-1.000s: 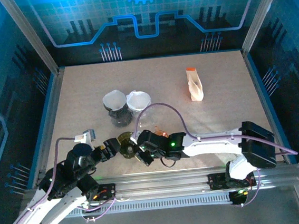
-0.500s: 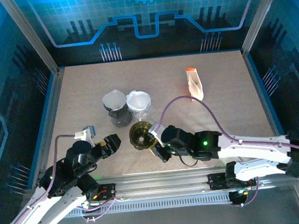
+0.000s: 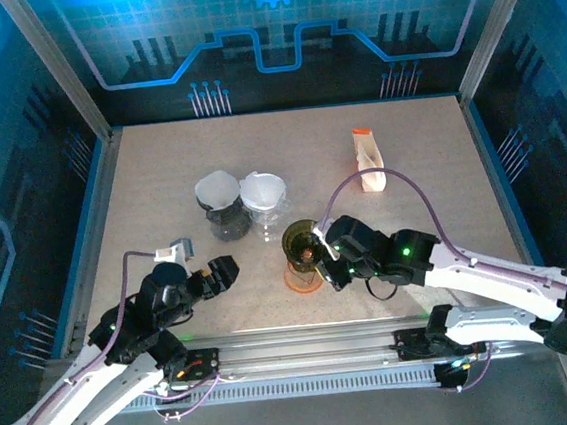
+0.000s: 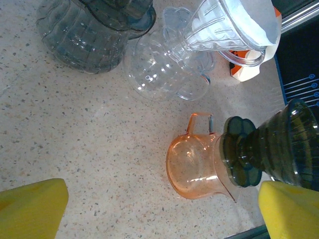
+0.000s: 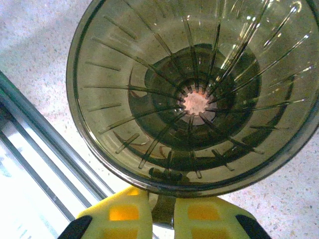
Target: Place the coffee filter in the dripper
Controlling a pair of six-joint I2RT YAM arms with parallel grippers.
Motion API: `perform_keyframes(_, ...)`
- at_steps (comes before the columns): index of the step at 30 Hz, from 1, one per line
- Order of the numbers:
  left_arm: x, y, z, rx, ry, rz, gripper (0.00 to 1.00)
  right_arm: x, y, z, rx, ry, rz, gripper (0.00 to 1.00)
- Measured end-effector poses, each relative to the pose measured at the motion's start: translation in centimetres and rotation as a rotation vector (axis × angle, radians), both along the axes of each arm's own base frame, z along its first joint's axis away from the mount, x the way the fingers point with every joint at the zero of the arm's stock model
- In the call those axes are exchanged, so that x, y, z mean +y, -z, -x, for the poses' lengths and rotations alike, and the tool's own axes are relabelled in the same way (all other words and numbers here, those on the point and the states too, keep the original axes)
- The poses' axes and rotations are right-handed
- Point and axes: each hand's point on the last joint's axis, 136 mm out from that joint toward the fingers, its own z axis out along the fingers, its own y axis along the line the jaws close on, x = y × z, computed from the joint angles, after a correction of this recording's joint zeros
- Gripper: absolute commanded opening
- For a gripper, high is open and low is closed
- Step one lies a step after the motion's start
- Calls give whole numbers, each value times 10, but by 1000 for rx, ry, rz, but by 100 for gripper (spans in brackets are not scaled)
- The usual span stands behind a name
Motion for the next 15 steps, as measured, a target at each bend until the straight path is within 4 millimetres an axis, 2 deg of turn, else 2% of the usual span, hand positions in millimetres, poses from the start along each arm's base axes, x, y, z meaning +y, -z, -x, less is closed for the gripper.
perform_keyframes(15, -2, 0, -2, -8, 3, 9, 99, 5, 1, 5, 25, -33, 0, 3)
